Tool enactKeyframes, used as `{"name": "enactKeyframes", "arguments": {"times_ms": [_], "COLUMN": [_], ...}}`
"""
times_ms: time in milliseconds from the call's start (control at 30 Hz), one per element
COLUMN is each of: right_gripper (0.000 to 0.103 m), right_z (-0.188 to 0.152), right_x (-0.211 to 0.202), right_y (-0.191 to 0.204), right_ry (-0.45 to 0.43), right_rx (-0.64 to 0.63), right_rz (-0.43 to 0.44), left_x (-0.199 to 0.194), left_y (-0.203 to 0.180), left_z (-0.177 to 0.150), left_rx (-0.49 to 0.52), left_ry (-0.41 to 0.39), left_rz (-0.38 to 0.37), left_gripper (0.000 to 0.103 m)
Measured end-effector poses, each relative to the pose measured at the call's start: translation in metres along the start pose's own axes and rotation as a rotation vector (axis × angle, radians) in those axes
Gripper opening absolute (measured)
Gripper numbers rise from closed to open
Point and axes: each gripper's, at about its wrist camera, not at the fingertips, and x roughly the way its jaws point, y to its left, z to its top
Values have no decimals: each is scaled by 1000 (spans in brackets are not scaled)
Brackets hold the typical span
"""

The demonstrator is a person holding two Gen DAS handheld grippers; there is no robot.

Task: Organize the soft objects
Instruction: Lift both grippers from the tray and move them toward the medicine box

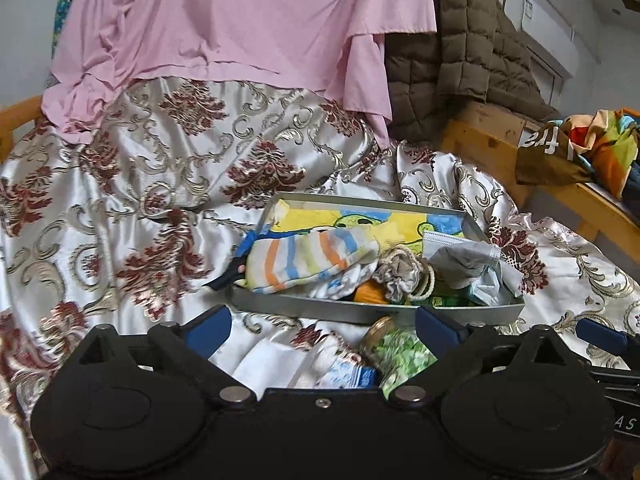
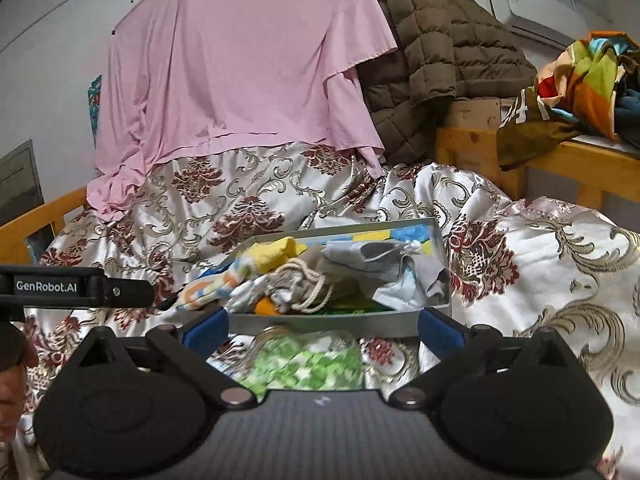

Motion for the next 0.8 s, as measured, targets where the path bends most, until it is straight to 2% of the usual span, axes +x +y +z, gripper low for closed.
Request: {"name": "enactKeyframes", "arguments": {"times_ms": [367, 600, 800], "right_gripper": [103, 103, 103], "right_z": [-26, -41, -52], "right_x": [-45, -63, -75], "right_y": [39, 57, 64], "right_ry": [-19, 2, 24], "right_rx": [-45, -70, -69], "right_rz": [29, 32, 28], "left_x": [-54, -79, -95], "left_y": [31, 49, 55], "left_z": [-45, -73, -84], "left_rx": [-14, -43, -38], "left_ry": [-32, -34, -52], "left_rz": [30, 50, 66], "left_gripper": [102, 102, 102]}}
